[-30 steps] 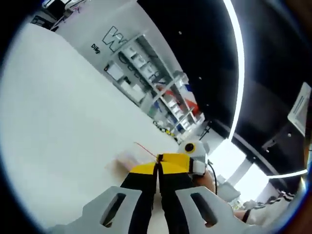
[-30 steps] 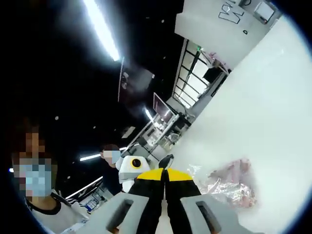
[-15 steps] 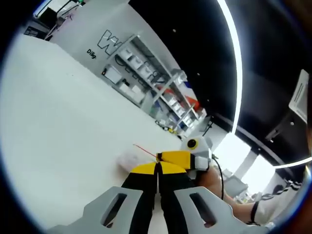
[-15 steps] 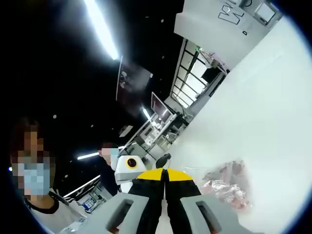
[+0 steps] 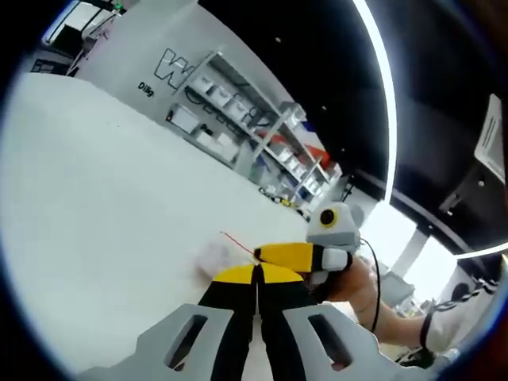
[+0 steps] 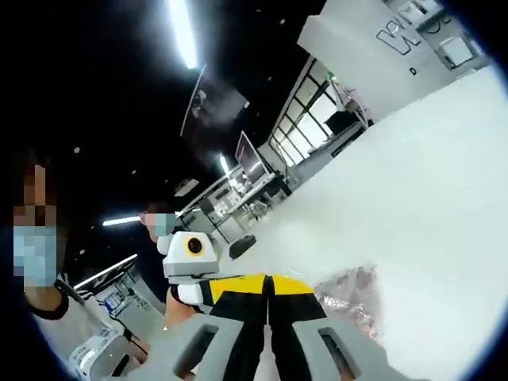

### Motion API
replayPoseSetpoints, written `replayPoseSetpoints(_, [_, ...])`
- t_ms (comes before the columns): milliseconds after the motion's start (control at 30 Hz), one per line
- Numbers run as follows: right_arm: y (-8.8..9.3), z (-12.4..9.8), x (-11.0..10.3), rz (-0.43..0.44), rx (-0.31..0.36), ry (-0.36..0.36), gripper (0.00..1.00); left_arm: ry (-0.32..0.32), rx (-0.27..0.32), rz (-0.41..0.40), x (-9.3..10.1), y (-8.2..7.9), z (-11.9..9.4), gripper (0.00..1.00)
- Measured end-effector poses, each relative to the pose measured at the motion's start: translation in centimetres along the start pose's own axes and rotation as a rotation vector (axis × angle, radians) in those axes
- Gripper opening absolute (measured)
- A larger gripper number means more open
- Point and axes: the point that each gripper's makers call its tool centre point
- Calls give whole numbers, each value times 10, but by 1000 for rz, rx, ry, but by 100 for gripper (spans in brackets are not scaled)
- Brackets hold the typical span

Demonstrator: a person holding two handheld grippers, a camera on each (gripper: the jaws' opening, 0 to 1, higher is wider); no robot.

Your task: Open the resealable bag by pulling the two sides of the seal apart until the entire bag opening is separated and visibly accessible.

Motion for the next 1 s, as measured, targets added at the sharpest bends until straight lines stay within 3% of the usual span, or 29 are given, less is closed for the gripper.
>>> replayPoseSetpoints(267, [5, 0, 5, -9, -24, 25, 0, -32, -31, 23, -3, 6, 1, 0])
replayPoseSetpoints(333, [2, -5, 9, -14, -7, 49, 0, -91, -38, 42, -13, 7, -2, 0])
replayPoseSetpoints(467, [2, -10, 8, 21, 23, 27, 0, -43, -36, 29, -6, 6, -2, 0])
replayPoseSetpoints(533, [14, -4, 1, -9, -53, -3, 0, -57, -46, 51, -4, 8, 1, 0])
replayPoseSetpoints(600, [16, 1, 0, -62, -58, 18, 0, -64, -48, 60, -3, 9, 3, 0])
replayPoseSetpoints(700, [15, 6, -6, -71, -68, 9, 0, -66, -53, 65, -5, 10, 3, 0])
replayPoseSetpoints(800, [14, 6, -4, -70, -76, 17, 9, -73, -54, 72, -6, 10, 2, 0])
replayPoseSetpoints(1000, [12, 4, 2, -71, -101, 39, 9, -82, -60, 96, -5, 13, 4, 0])
Point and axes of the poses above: the point that each gripper's makers call its tool centre point, and the gripper's own axes: z roughly forward along the fingers, x roughly to its right, y roughly out of its underside, and after that the axes turned 14 degrees about -x, right-handed
